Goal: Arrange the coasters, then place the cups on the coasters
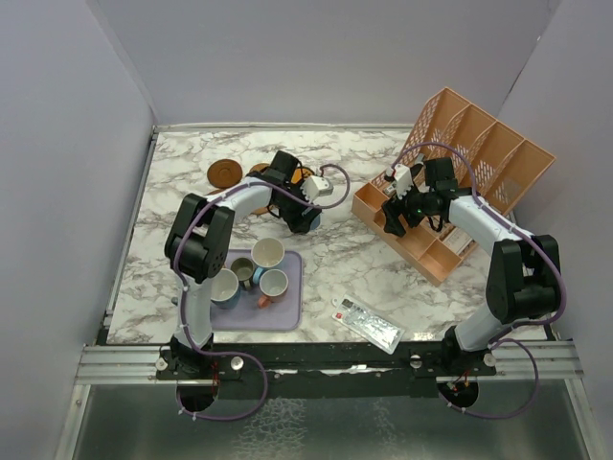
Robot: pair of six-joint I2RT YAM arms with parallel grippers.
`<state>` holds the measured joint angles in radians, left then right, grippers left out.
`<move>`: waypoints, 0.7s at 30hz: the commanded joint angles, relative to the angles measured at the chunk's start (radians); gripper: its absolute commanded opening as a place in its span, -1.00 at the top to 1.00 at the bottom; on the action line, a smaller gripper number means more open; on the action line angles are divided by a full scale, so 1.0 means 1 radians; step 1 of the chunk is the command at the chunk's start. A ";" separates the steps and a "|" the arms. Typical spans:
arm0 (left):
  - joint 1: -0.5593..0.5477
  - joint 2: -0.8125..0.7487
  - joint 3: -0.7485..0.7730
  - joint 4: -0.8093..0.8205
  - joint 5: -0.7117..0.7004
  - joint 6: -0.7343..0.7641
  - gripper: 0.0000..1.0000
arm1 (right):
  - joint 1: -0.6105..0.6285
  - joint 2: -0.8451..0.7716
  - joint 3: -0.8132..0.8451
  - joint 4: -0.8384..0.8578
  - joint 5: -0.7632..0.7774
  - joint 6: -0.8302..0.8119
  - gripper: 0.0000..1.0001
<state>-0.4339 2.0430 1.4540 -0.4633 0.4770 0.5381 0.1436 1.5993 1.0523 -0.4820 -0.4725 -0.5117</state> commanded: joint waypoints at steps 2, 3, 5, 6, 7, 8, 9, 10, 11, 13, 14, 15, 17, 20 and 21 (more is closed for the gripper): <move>-0.053 -0.038 -0.017 0.020 -0.052 0.043 -0.41 | -0.002 -0.001 0.025 -0.024 -0.010 -0.011 -0.52; -0.062 -0.033 -0.015 0.022 -0.060 0.048 -0.41 | -0.003 -0.003 0.025 -0.024 -0.010 -0.011 -0.52; -0.076 -0.023 -0.014 0.022 -0.075 0.055 -0.41 | -0.003 -0.003 0.024 -0.024 -0.011 -0.011 -0.52; -0.083 -0.017 -0.012 0.023 -0.082 0.056 -0.41 | -0.003 -0.004 0.024 -0.025 -0.011 -0.011 -0.52; -0.088 -0.011 -0.010 0.023 -0.087 0.058 -0.41 | -0.003 -0.006 0.024 -0.024 -0.011 -0.011 -0.52; -0.092 -0.006 -0.008 0.023 -0.090 0.059 -0.41 | -0.003 -0.008 0.023 -0.024 -0.011 -0.011 -0.52; -0.094 0.000 -0.004 0.023 -0.094 0.059 -0.40 | -0.003 -0.009 0.023 -0.023 -0.011 -0.011 -0.52; -0.095 0.005 -0.002 0.022 -0.099 0.057 -0.38 | -0.003 -0.009 0.022 -0.024 -0.012 -0.011 -0.52; -0.097 0.012 0.001 0.022 -0.106 0.056 -0.36 | -0.003 -0.009 0.023 -0.025 -0.011 -0.011 -0.52; -0.096 0.019 0.005 0.020 -0.122 0.052 -0.30 | -0.002 -0.009 0.023 -0.026 -0.011 -0.011 -0.52; -0.095 0.021 0.007 0.021 -0.131 0.049 -0.27 | -0.002 -0.010 0.024 -0.025 -0.012 -0.011 -0.52; -0.093 0.023 0.010 0.021 -0.137 0.045 -0.24 | -0.002 -0.011 0.023 -0.026 -0.014 -0.011 -0.52; -0.086 0.031 0.016 0.020 -0.148 0.034 -0.19 | -0.003 -0.010 0.023 -0.026 -0.013 -0.012 -0.52; -0.069 0.041 0.024 0.021 -0.154 0.022 -0.12 | -0.002 -0.009 0.023 -0.026 -0.013 -0.013 -0.52; -0.064 0.045 0.029 0.021 -0.156 0.017 -0.11 | -0.002 -0.010 0.022 -0.026 -0.013 -0.013 -0.52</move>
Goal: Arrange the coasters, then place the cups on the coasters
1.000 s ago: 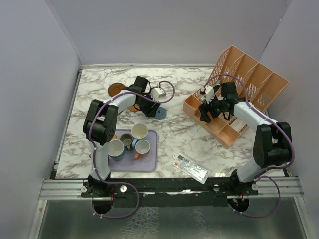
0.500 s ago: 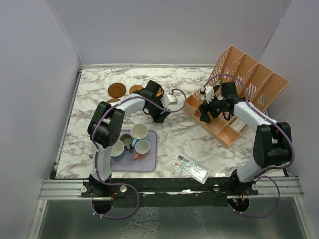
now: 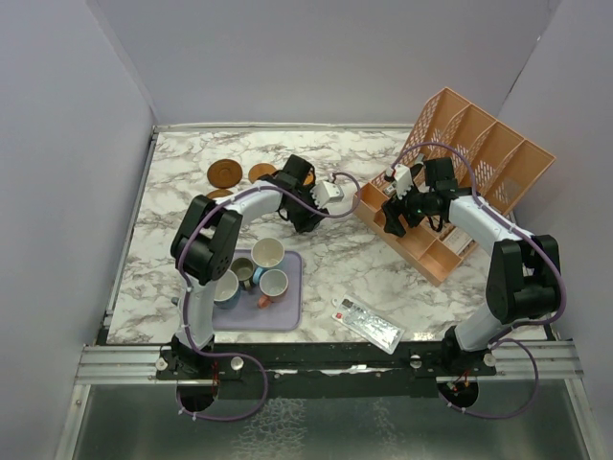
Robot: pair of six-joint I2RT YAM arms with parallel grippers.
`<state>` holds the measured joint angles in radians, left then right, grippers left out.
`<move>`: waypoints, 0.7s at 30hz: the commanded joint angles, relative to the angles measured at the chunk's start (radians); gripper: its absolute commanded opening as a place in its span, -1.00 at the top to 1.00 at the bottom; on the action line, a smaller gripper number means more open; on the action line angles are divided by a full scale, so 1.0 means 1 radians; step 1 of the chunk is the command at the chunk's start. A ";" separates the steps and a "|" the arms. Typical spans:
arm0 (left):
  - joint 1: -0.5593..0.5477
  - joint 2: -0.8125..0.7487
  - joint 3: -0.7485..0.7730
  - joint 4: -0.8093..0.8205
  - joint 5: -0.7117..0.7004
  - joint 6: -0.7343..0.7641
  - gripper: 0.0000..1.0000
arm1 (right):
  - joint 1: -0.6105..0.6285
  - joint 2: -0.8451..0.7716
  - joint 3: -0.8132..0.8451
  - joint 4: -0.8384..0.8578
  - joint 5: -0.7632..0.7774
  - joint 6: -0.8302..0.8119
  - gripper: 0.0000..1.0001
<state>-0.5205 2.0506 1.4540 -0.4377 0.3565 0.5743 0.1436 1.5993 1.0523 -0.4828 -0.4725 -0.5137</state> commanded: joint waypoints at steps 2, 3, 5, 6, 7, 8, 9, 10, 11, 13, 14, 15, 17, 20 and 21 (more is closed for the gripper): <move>0.031 0.046 0.037 -0.005 -0.036 -0.028 -0.08 | -0.002 -0.008 0.023 -0.025 -0.014 -0.011 -0.52; 0.035 0.049 0.043 -0.006 -0.036 -0.031 -0.07 | -0.002 -0.007 0.025 -0.025 -0.015 -0.011 -0.52; 0.039 0.060 0.053 -0.006 -0.044 -0.036 -0.06 | -0.002 -0.006 0.025 -0.026 -0.013 -0.011 -0.52; 0.041 0.065 0.059 -0.005 -0.046 -0.039 -0.04 | -0.002 -0.006 0.025 -0.026 -0.013 -0.011 -0.52; 0.044 0.071 0.065 -0.006 -0.049 -0.042 -0.03 | -0.002 -0.006 0.025 -0.026 -0.014 -0.011 -0.52; 0.048 0.075 0.070 -0.006 -0.052 -0.047 -0.02 | -0.002 -0.007 0.025 -0.027 -0.013 -0.011 -0.52; 0.052 0.079 0.075 -0.005 -0.053 -0.050 -0.02 | -0.002 -0.007 0.025 -0.027 -0.014 -0.011 -0.52; 0.055 0.082 0.079 -0.005 -0.055 -0.052 -0.01 | -0.002 -0.008 0.025 -0.026 -0.013 -0.011 -0.52; 0.057 0.084 0.082 -0.005 -0.058 -0.054 -0.01 | -0.003 -0.007 0.023 -0.027 -0.013 -0.011 -0.52; 0.061 0.088 0.087 -0.006 -0.060 -0.057 0.00 | -0.003 -0.006 0.024 -0.026 -0.014 -0.011 -0.51; 0.063 0.090 0.090 -0.005 -0.060 -0.059 0.00 | -0.002 -0.006 0.024 -0.026 -0.016 -0.011 -0.52; 0.063 0.093 0.093 -0.005 -0.059 -0.059 0.00 | -0.002 -0.005 0.025 -0.027 -0.016 -0.011 -0.52; 0.064 0.099 0.101 -0.004 -0.058 -0.062 -0.01 | -0.003 -0.006 0.026 -0.028 -0.017 -0.011 -0.52; 0.065 0.108 0.115 -0.005 -0.052 -0.065 -0.05 | -0.002 -0.010 0.025 -0.028 -0.015 -0.011 -0.52; 0.065 0.110 0.120 -0.005 -0.049 -0.069 -0.07 | -0.002 -0.012 0.023 -0.027 -0.013 -0.011 -0.52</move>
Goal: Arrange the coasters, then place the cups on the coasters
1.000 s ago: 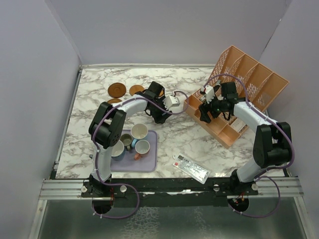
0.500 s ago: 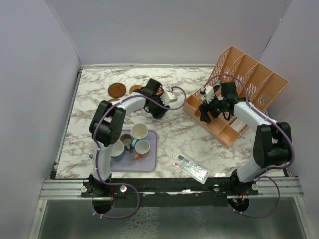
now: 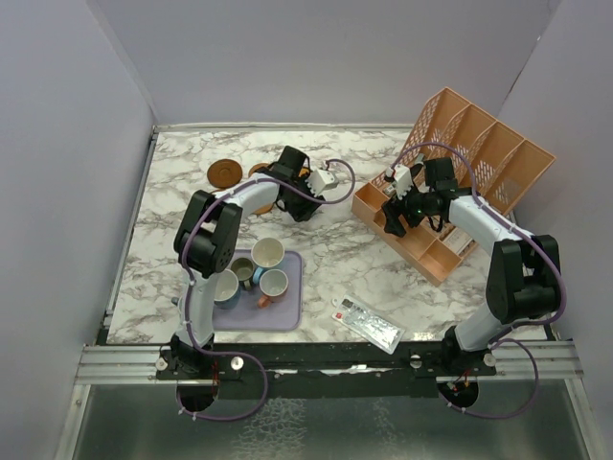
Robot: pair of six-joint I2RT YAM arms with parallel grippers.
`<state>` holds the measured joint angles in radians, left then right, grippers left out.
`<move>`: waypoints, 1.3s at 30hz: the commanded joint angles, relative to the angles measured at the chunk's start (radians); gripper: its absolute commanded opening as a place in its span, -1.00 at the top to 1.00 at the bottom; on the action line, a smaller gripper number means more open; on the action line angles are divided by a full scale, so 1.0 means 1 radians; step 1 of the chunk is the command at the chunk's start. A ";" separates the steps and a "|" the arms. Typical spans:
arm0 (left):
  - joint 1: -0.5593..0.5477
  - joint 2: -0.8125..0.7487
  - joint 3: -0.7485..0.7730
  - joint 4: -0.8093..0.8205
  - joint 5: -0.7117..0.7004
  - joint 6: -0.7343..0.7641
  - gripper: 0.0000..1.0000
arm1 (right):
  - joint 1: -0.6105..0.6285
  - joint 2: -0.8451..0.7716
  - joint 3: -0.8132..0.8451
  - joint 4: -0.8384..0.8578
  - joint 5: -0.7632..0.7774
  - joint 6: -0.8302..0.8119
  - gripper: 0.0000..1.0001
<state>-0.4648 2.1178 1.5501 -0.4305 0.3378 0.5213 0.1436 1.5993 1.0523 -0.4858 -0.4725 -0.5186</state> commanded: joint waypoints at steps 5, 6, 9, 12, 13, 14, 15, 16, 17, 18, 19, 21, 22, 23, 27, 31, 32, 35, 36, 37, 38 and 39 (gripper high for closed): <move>0.009 0.020 0.036 -0.012 -0.011 -0.027 -0.19 | -0.003 -0.015 0.025 -0.024 -0.018 -0.004 -0.52; 0.009 0.010 0.035 -0.013 -0.006 -0.027 -0.23 | -0.002 -0.015 0.025 -0.025 -0.021 -0.004 -0.52; 0.010 -0.030 0.025 -0.013 0.006 -0.020 -0.32 | -0.002 -0.020 0.027 -0.025 -0.025 -0.002 -0.52; 0.012 -0.079 0.007 -0.008 0.005 -0.005 -0.40 | -0.003 -0.029 0.024 -0.017 -0.022 0.003 -0.52; 0.013 -0.097 0.001 -0.008 0.006 -0.004 -0.42 | -0.003 -0.032 0.022 -0.013 -0.022 0.004 -0.52; 0.014 -0.113 -0.004 -0.006 0.005 -0.003 -0.44 | -0.003 -0.034 0.022 -0.012 -0.022 0.005 -0.52; 0.017 -0.131 -0.010 -0.005 0.006 -0.003 -0.47 | -0.003 -0.037 0.023 -0.011 -0.023 0.006 -0.52; 0.021 -0.150 -0.018 -0.002 0.006 -0.003 -0.49 | -0.003 -0.038 0.023 -0.012 -0.024 0.007 -0.52; 0.024 -0.173 -0.027 0.001 0.007 -0.003 -0.50 | -0.003 -0.039 0.023 -0.010 -0.026 0.009 -0.52; 0.027 -0.196 -0.038 0.006 0.006 -0.004 -0.52 | -0.003 -0.041 0.023 -0.010 -0.028 0.010 -0.52; 0.030 -0.219 -0.051 0.009 0.006 -0.005 -0.53 | -0.003 -0.043 0.024 -0.009 -0.030 0.011 -0.52; 0.037 -0.267 -0.081 0.016 0.006 -0.012 -0.57 | -0.003 -0.046 0.023 -0.007 -0.032 0.013 -0.52; 0.043 -0.293 -0.097 0.015 0.004 -0.016 -0.58 | -0.003 -0.048 0.023 -0.006 -0.032 0.013 -0.52; 0.048 -0.320 -0.115 0.015 -0.001 -0.020 -0.59 | -0.003 -0.051 0.022 -0.005 -0.030 0.015 -0.52; 0.076 -0.448 -0.206 0.016 -0.026 -0.035 -0.64 | -0.003 -0.064 0.019 0.006 -0.028 0.019 -0.52; 0.107 -0.612 -0.330 0.009 -0.071 -0.035 -0.70 | -0.003 -0.086 0.012 0.021 -0.022 0.025 -0.52; 0.117 -0.657 -0.361 0.008 -0.077 -0.038 -0.72 | -0.003 -0.092 0.011 0.023 -0.021 0.025 -0.52; 0.143 -0.795 -0.445 0.001 -0.085 -0.058 -0.81 | -0.003 -0.112 0.006 0.031 -0.015 0.028 -0.52; 0.148 -0.827 -0.463 -0.012 -0.075 -0.067 -0.82 | -0.003 -0.118 0.004 0.034 -0.014 0.029 -0.52; 0.150 -0.855 -0.478 -0.029 -0.061 -0.073 -0.82 | -0.002 -0.126 0.003 0.035 -0.012 0.027 -0.52; 0.151 -0.881 -0.493 -0.049 -0.048 -0.083 -0.82 | -0.002 -0.136 0.001 0.036 -0.010 0.027 -0.52; 0.152 -0.902 -0.506 -0.064 -0.034 -0.096 -0.82 | -0.002 -0.146 -0.002 0.038 -0.009 0.026 -0.52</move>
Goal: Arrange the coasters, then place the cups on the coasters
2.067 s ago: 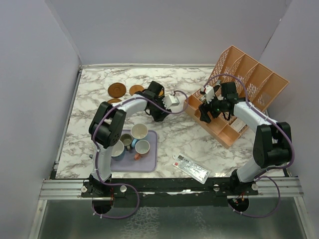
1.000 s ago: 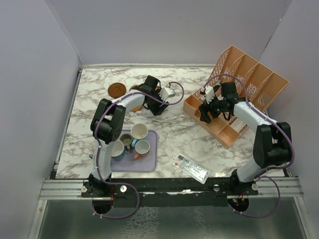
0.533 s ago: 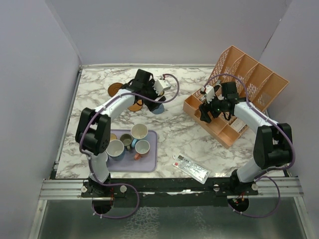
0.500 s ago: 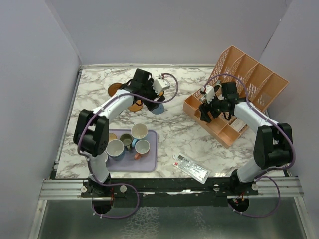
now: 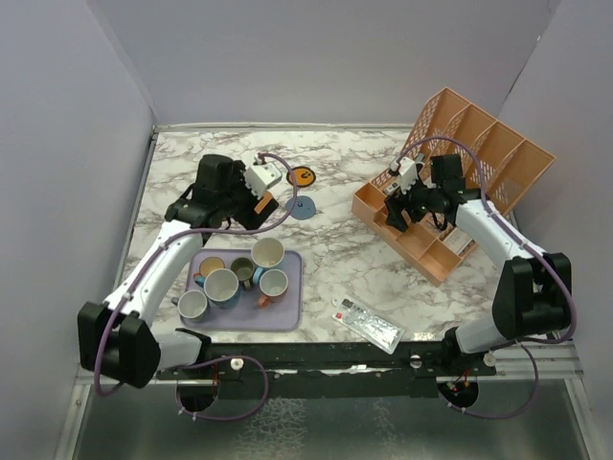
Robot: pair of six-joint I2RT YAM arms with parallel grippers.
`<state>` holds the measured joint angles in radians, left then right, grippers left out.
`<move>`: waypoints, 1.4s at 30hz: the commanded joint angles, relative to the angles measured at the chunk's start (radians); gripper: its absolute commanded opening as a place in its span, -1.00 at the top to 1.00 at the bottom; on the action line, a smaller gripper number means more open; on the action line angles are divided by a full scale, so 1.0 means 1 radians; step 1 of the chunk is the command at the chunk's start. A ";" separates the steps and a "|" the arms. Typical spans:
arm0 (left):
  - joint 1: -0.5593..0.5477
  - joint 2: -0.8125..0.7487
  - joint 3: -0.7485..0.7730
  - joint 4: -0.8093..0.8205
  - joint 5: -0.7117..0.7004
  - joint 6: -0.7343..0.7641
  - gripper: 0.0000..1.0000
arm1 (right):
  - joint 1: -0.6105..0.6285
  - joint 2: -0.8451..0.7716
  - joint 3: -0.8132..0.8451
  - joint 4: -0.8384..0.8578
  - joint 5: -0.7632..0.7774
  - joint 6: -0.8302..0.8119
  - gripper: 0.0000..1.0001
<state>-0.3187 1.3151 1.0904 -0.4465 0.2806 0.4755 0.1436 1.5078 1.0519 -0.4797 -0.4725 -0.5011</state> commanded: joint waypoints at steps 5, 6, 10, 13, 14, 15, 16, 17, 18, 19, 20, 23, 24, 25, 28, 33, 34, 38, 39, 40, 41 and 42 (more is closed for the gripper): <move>0.006 -0.188 -0.111 -0.098 0.096 -0.117 -0.74 | -0.002 -0.100 -0.024 0.058 0.000 0.014 -0.52; 0.007 -0.197 -0.125 -0.106 0.110 -0.123 -0.71 | -0.002 -0.103 -0.025 0.060 0.000 0.016 -0.52; 0.007 -0.197 -0.153 -0.123 0.104 -0.134 -0.59 | -0.003 -0.097 -0.023 0.059 -0.007 0.019 -0.52; 0.007 -0.169 -0.155 -0.139 0.108 -0.139 -0.47 | -0.003 -0.094 -0.022 0.062 -0.011 0.025 -0.52; 0.006 -0.158 -0.153 -0.146 0.115 -0.141 -0.43 | -0.003 -0.091 -0.020 0.062 -0.011 0.028 -0.52; 0.006 -0.149 -0.149 -0.152 0.120 -0.141 -0.40 | -0.002 -0.088 -0.019 0.063 -0.008 0.030 -0.52; 0.006 -0.141 -0.147 -0.153 0.122 -0.140 -0.34 | -0.002 -0.083 -0.015 0.061 -0.005 0.030 -0.52; 0.007 -0.133 -0.144 -0.156 0.124 -0.141 -0.32 | -0.002 -0.079 -0.015 0.061 -0.001 0.030 -0.52; 0.007 -0.124 -0.142 -0.159 0.123 -0.139 -0.30 | -0.002 -0.074 -0.015 0.061 0.000 0.029 -0.52; 0.007 -0.116 -0.142 -0.161 0.121 -0.137 -0.27 | -0.002 -0.071 -0.015 0.058 0.000 0.026 -0.52; 0.006 -0.110 -0.142 -0.163 0.121 -0.133 -0.25 | -0.003 -0.068 -0.014 0.056 -0.001 0.023 -0.52; 0.006 -0.081 -0.143 -0.162 0.117 -0.129 -0.21 | -0.002 -0.075 -0.016 0.055 0.003 0.022 -0.52; 0.006 -0.070 -0.142 -0.161 0.116 -0.131 -0.18 | -0.002 -0.079 -0.018 0.059 0.004 0.023 -0.52; 0.007 -0.060 -0.145 -0.161 0.124 -0.131 -0.17 | -0.002 -0.082 -0.018 0.062 0.005 0.023 -0.52; 0.007 -0.046 -0.145 -0.162 0.135 -0.131 -0.13 | -0.002 -0.079 -0.017 0.059 0.001 0.026 -0.52; 0.007 -0.076 -0.144 -0.161 0.114 -0.121 -0.11 | -0.003 -0.078 -0.014 0.051 0.000 0.023 -0.52; 0.007 -0.085 -0.151 -0.159 0.110 -0.116 -0.11 | -0.003 -0.083 -0.017 0.054 0.003 0.020 -0.52; 0.007 -0.106 -0.169 -0.150 0.101 -0.115 -0.11 | -0.003 -0.086 -0.018 0.055 0.016 0.017 -0.52; 0.007 -0.113 -0.167 -0.150 0.098 -0.115 -0.11 | -0.003 -0.089 -0.016 0.052 0.015 0.017 -0.52; 0.006 -0.120 -0.167 -0.150 0.094 -0.115 -0.11 | -0.003 -0.091 -0.016 0.052 0.014 0.016 -0.52; 0.006 -0.126 -0.164 -0.149 0.092 -0.115 -0.11 | -0.002 -0.095 -0.017 0.052 0.011 0.016 -0.52; 0.007 -0.130 -0.164 -0.149 0.090 -0.117 -0.11 | -0.003 -0.100 -0.020 0.056 0.008 0.017 -0.52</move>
<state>-0.3141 1.2247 0.9337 -0.6075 0.3767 0.3534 0.1436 1.4296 1.0363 -0.4480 -0.4690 -0.4835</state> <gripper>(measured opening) 0.556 0.758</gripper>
